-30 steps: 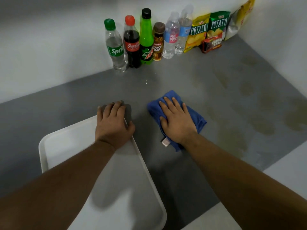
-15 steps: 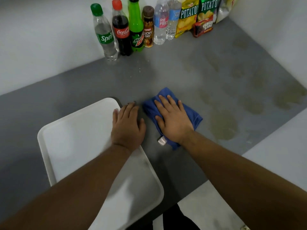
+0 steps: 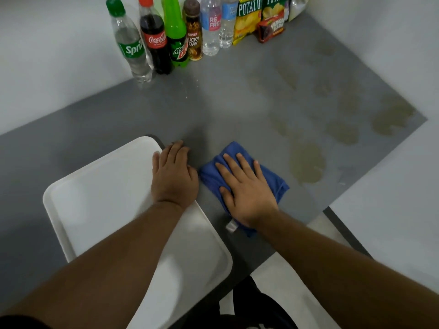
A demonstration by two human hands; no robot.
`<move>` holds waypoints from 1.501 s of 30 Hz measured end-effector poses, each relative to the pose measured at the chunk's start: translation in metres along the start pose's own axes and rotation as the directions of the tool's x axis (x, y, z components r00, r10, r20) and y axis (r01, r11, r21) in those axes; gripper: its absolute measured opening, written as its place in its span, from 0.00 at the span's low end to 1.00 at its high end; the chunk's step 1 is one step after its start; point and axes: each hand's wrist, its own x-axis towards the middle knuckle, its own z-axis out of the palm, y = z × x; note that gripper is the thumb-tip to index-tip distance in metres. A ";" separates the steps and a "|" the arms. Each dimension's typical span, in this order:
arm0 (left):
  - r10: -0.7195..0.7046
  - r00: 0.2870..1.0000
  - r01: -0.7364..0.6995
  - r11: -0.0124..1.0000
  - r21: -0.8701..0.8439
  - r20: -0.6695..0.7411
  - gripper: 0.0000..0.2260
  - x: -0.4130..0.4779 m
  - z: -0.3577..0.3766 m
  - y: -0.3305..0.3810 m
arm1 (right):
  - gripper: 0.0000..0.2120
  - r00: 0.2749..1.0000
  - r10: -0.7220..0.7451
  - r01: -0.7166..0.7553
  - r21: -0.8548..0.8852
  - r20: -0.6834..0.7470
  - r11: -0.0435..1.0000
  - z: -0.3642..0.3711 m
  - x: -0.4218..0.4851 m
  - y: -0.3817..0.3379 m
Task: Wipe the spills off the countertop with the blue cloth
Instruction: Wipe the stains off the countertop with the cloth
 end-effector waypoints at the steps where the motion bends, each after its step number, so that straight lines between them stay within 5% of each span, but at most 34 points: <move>1: 0.000 1.000 0.000 1.000 0.003 -0.001 0.23 0.000 -0.001 0.000 | 0.29 1.000 -0.020 0.020 0.007 0.019 1.000 0.002 -0.013 0.006; 10: 0.000 0.999 -0.001 1.000 0.031 0.051 0.22 -0.006 -0.004 0.007 | 0.30 0.990 0.138 -0.138 0.016 -0.002 0.990 -0.002 -0.017 -0.004; 17: 0.005 0.999 -0.009 0.998 0.062 0.054 0.26 -0.007 -0.007 0.008 | 0.28 0.998 -0.050 0.049 0.030 0.045 0.998 0.008 -0.099 0.032; 24: 0.022 0.997 -0.031 0.992 0.126 0.067 0.27 -0.005 -0.005 0.010 | 0.30 0.991 0.126 -0.127 0.017 0.034 0.992 -0.006 -0.057 0.034; 31: 0.028 0.995 -0.051 0.970 0.237 0.100 0.27 -0.003 -0.003 0.015 | 0.29 0.998 -0.043 0.042 0.020 0.049 0.999 0.000 -0.119 0.072; 38: 0.197 0.974 -0.211 0.968 0.139 0.109 0.24 -0.012 0.005 0.056 | 0.31 0.983 0.178 -0.178 -0.003 0.055 0.984 -0.015 -0.075 0.078; 45: 0.189 0.967 -0.194 0.981 0.014 0.169 0.22 -0.021 0.020 0.101 | 0.28 0.997 -0.047 0.046 0.022 0.065 0.999 0.001 -0.129 0.083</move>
